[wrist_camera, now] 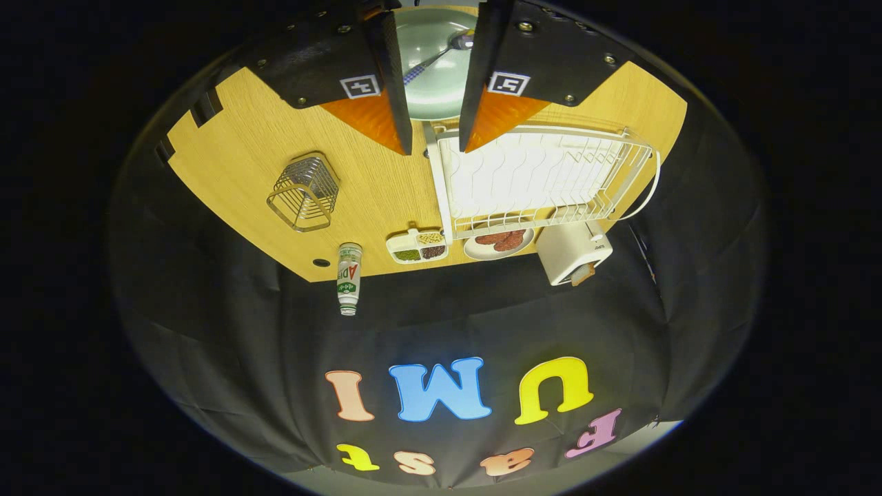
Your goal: Take the plate from the dish rack, then take the spoon from the basket and place it into the plate.
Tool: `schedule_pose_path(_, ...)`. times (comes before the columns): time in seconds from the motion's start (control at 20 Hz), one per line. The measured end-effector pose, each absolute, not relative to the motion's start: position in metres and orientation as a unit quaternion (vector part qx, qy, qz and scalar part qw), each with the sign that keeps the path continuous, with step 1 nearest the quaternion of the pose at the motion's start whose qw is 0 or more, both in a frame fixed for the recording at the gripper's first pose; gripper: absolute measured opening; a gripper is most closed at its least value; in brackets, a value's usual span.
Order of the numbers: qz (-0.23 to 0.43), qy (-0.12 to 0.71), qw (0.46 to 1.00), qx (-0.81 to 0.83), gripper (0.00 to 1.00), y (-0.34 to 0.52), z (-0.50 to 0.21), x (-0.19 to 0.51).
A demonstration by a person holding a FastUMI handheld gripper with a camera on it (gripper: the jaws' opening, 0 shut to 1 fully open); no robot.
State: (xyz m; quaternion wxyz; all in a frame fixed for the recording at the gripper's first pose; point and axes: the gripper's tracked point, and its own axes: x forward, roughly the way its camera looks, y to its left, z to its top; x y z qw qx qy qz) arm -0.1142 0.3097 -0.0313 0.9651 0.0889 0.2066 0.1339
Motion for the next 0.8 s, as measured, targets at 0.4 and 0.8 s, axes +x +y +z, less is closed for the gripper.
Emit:
schedule_pose_path(0.4, 0.133, 0.182, 0.971, 0.085, 0.42, 0.304, 0.001, -0.104)
schedule_pose_path(0.8, 0.111, 0.048, 0.987, 0.101, 0.42, 0.26, 0.126, -0.08)
